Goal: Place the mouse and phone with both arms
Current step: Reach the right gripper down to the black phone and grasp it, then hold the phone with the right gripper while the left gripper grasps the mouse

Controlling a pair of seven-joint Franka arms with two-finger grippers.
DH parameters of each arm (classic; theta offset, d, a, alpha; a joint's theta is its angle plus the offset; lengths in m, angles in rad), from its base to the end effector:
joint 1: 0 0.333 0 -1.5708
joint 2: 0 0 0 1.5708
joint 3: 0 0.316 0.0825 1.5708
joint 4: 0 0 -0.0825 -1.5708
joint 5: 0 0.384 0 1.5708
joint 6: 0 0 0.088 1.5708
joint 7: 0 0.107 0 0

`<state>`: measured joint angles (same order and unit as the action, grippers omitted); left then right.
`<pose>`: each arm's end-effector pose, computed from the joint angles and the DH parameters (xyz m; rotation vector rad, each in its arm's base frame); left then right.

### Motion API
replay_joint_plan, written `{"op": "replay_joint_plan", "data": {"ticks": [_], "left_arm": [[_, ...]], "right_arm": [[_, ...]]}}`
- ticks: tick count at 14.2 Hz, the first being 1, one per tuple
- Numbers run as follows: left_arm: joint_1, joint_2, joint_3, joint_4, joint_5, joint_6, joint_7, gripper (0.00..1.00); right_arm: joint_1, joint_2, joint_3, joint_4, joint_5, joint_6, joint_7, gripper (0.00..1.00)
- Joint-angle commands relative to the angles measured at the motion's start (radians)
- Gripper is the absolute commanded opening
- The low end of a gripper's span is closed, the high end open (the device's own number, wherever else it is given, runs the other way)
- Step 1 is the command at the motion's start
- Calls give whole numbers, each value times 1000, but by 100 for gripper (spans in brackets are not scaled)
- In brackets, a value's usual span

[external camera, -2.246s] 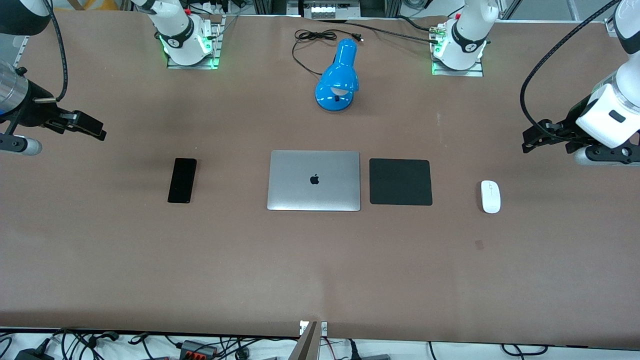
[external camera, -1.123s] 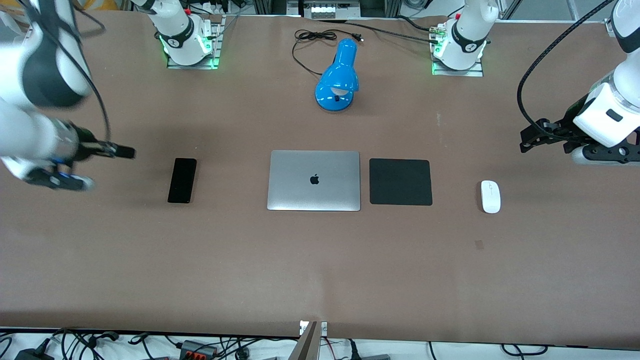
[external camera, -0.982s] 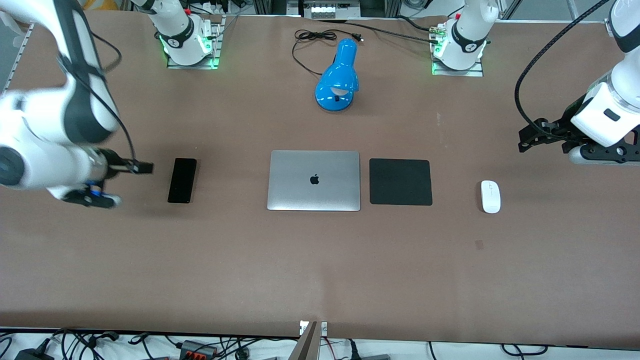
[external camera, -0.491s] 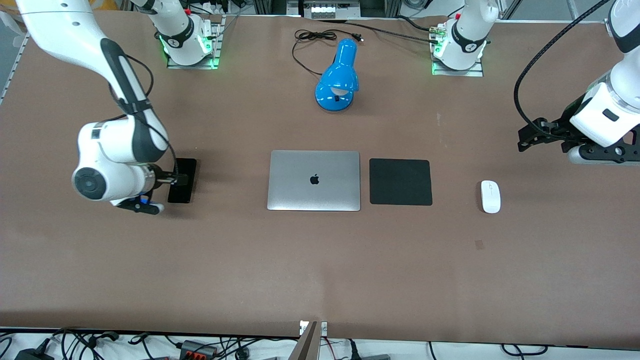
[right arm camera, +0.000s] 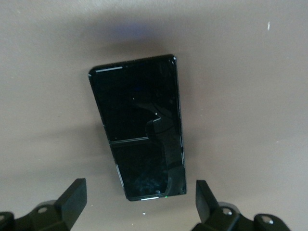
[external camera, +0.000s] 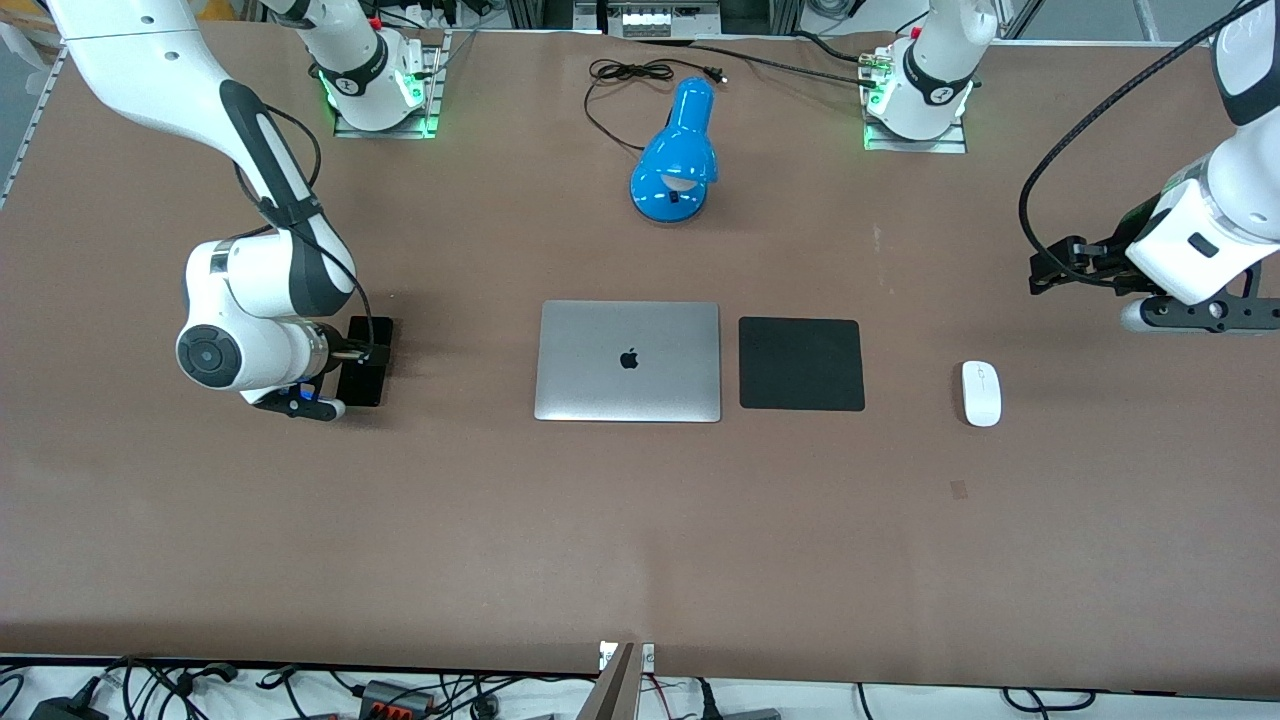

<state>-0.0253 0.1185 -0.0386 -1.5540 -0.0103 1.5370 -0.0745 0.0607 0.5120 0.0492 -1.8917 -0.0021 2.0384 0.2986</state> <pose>0.5812 -0.0371 0.5623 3.1288 0.0171 -0.2133 0.5867 0.0639 0.2084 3.0267 -0.2873 -0.5562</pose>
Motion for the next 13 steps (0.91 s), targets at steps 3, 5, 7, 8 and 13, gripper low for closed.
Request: {"op": "replay_joint_plan", "data": {"ticks": [3, 5, 7, 8, 13], "left_arm": [[48, 113, 11, 12, -25, -112, 16, 100], [87, 133, 6, -1, -26, -204, 34, 100], [106, 147, 8, -67, -25, -196, 53, 100], [131, 145, 0, -107, -25, -174, 55, 100], [156, 135, 3, -367, -10, 246, 58, 100]], "right_arm": [[-4, -1, 3, -29, -13, 34, 4, 100], [-4, 2, 3, -36, -15, 48, 1, 100], [-4, 5, 3, -46, -16, 68, -28, 100], [-5, 10, 1, -47, -16, 72, -41, 100], [-4, 28, 1, -49, -30, 92, -70, 100]]}}
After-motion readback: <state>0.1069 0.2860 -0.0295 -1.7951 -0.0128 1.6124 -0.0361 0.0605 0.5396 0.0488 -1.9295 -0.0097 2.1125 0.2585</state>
